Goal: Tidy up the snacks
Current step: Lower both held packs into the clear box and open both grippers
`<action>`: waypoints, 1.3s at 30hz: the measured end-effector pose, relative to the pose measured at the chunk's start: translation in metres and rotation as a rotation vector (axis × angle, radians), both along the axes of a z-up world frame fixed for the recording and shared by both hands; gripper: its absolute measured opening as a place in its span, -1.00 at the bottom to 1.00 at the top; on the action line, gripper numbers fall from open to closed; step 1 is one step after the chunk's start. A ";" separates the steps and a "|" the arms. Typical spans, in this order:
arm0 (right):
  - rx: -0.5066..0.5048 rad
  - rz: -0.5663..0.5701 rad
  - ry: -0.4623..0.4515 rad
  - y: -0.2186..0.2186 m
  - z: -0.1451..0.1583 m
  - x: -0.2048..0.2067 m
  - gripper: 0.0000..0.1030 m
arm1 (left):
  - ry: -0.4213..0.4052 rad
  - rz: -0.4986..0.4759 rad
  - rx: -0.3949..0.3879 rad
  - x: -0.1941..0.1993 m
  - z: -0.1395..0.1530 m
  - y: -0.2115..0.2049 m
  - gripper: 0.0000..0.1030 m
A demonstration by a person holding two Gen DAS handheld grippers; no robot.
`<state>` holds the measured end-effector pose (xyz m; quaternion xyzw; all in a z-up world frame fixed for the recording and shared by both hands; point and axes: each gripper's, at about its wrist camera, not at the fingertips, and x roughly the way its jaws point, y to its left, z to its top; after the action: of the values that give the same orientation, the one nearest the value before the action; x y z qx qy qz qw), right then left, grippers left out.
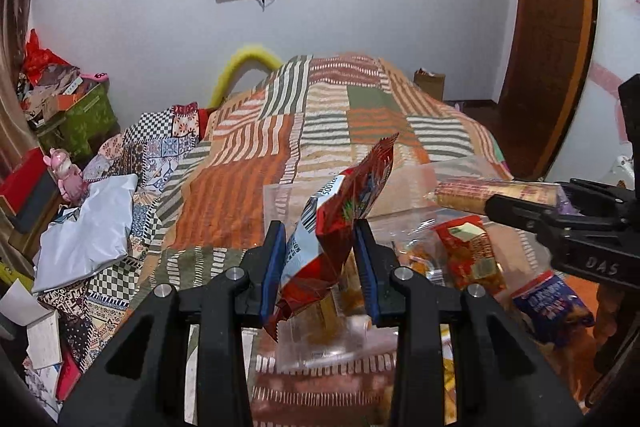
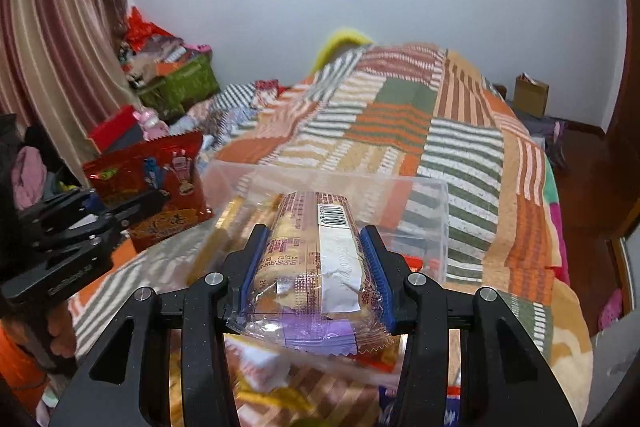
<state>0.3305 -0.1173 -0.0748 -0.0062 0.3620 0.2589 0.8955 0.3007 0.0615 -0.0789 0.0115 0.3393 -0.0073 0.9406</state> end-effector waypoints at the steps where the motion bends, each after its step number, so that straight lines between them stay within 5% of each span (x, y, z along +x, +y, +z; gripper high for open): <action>1: -0.012 -0.003 0.006 0.003 -0.005 0.004 -0.16 | 0.005 -0.002 -0.001 0.003 -0.003 -0.001 -0.34; 11: -0.133 0.035 0.048 0.018 -0.027 0.005 -0.10 | 0.042 -0.051 0.043 0.012 -0.020 -0.022 -0.38; 15: -0.155 0.053 0.040 0.018 -0.025 -0.004 0.13 | 0.088 -0.087 0.029 0.009 -0.023 -0.027 -0.08; 20: -0.162 0.057 -0.031 0.012 -0.010 -0.021 0.35 | 0.080 -0.111 0.027 -0.004 -0.018 -0.031 0.04; 39: -0.028 0.022 -0.115 -0.033 0.031 -0.079 0.38 | 0.023 -0.126 -0.065 -0.071 0.023 -0.031 0.29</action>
<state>0.2513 -0.1504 -0.0439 -0.0376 0.3133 0.2632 0.9117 0.2293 0.0301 -0.0562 0.0020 0.3483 -0.0777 0.9341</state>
